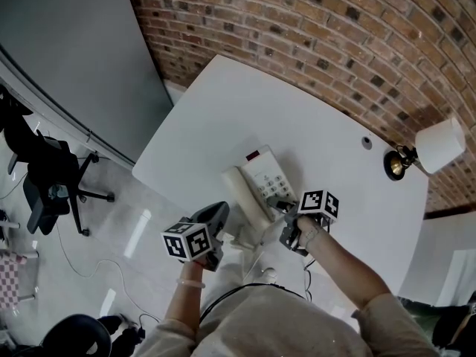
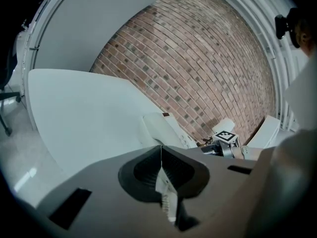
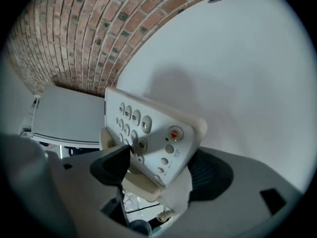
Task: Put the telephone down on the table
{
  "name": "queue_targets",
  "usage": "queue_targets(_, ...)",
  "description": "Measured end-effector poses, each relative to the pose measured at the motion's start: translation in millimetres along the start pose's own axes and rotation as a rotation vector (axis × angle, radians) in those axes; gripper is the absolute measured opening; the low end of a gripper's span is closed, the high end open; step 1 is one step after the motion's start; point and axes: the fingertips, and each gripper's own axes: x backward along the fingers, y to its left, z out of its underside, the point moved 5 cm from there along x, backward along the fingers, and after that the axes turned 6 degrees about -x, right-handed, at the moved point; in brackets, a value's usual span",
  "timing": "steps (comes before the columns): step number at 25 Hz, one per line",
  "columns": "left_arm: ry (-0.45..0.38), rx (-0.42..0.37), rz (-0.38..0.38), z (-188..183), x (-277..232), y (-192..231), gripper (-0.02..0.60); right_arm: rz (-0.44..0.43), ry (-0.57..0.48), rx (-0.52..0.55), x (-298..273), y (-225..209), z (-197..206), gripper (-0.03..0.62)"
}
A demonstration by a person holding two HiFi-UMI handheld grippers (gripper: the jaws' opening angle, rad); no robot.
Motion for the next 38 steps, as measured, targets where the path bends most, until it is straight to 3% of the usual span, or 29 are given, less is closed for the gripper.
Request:
queue_targets(7,0.036,-0.042,-0.007,1.0,-7.8,-8.2,0.007,0.028,0.172,0.181,-1.8,-1.0,1.0,0.343)
queue_targets(21,0.023,-0.005,0.013,-1.1,-9.3,-13.5,0.007,-0.018,0.606,0.561,4.4,-9.8,-1.0,0.286)
queue_targets(26,0.013,0.017,0.003,1.1,-5.5,-9.5,0.008,0.067,0.600,0.723,4.6,-16.1,-5.2,0.196)
queue_targets(32,0.018,0.023,-0.002,4.0,-4.4,-9.7,0.007,0.077,0.551,0.727,6.6,-22.9,-8.5,0.127)
queue_targets(38,0.028,-0.004,-0.023,6.9,-0.8,-8.5,0.007,0.091,0.482,0.783,17.9,-33.0,-10.7,0.013)
